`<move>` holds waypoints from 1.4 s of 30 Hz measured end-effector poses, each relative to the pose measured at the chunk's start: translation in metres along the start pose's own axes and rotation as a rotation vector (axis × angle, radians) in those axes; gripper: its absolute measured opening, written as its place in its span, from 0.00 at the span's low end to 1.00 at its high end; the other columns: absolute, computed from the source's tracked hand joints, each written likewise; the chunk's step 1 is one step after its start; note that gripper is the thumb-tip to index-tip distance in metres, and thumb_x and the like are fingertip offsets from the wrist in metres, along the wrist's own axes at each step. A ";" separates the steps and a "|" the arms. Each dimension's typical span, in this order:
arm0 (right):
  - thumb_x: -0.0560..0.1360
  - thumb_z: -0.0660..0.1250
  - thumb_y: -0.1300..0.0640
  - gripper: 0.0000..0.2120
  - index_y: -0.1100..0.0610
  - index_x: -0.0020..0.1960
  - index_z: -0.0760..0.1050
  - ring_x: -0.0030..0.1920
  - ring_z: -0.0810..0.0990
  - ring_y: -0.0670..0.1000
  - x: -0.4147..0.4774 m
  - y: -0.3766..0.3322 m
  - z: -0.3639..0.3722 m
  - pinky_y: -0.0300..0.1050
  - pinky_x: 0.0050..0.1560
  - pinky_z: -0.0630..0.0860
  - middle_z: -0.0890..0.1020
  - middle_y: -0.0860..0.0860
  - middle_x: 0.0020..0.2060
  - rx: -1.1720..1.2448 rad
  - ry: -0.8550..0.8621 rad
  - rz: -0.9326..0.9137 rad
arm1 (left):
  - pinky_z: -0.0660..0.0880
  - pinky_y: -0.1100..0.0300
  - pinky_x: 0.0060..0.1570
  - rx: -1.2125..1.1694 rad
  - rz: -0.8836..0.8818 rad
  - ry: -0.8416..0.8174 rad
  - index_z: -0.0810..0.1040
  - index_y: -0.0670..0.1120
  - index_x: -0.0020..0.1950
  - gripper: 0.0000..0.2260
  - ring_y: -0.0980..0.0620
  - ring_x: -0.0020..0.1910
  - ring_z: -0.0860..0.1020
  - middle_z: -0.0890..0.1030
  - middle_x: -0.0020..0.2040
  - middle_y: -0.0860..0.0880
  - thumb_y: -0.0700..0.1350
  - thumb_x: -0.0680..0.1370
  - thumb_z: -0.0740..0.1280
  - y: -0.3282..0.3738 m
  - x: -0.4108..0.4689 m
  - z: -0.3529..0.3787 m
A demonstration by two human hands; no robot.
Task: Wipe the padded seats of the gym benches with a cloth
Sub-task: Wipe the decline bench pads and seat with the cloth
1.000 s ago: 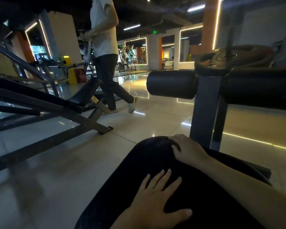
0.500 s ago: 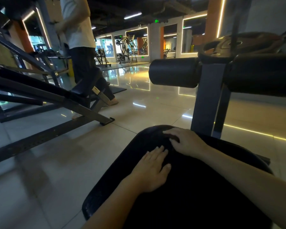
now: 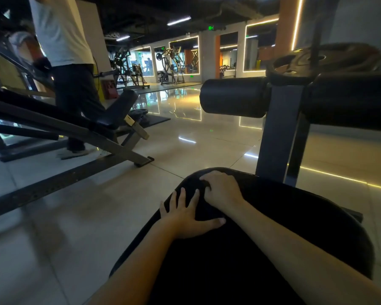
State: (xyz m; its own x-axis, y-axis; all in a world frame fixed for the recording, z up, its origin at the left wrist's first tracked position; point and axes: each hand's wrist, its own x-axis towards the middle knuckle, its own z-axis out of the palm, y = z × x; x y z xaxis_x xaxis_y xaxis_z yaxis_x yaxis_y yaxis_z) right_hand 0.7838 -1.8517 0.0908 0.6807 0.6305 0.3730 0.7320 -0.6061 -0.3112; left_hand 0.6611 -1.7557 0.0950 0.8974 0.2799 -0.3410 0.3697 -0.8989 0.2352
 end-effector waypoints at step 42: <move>0.75 0.67 0.61 0.16 0.49 0.60 0.82 0.62 0.77 0.55 0.057 0.072 -0.023 0.42 0.57 0.70 0.80 0.51 0.62 0.102 -0.074 0.162 | 0.33 0.39 0.73 -0.043 0.077 0.016 0.32 0.44 0.78 0.53 0.44 0.77 0.32 0.32 0.79 0.45 0.76 0.71 0.56 -0.002 -0.008 -0.002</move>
State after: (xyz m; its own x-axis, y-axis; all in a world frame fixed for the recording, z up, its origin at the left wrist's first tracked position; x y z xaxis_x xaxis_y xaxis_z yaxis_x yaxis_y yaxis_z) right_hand 0.8744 -1.8706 0.1097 0.7874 0.5648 0.2471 0.6094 -0.6524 -0.4506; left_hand 0.6534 -1.7552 0.0993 0.9274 0.2159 -0.3056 0.3087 -0.9030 0.2989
